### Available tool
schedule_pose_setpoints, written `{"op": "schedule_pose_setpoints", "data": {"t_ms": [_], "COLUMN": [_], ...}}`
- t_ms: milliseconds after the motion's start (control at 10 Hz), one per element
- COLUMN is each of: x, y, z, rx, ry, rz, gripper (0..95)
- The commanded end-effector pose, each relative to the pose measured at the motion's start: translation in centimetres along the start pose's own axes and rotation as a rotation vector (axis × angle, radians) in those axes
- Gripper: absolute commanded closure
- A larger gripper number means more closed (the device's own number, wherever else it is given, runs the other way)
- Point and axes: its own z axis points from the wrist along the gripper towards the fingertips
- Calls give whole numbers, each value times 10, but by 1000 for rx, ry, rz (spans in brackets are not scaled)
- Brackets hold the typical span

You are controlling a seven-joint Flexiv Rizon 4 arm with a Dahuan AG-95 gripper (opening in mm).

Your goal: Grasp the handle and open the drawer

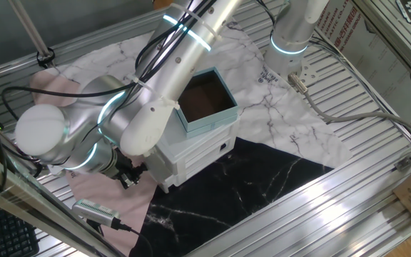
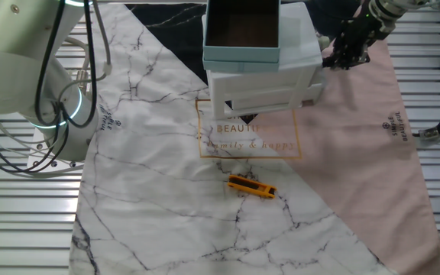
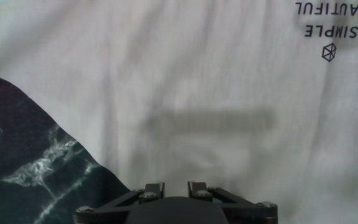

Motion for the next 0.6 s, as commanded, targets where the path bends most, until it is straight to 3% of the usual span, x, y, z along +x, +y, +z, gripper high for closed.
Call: {"op": "schedule_pose_setpoints", "data": {"t_ms": [100,600], "x": [-2,-6], "y": [0,1], "z": [-1,-1], "rx": [-3,-3], "ry": [1,1], "rz": [-1,1], "gripper": [950,950]}}
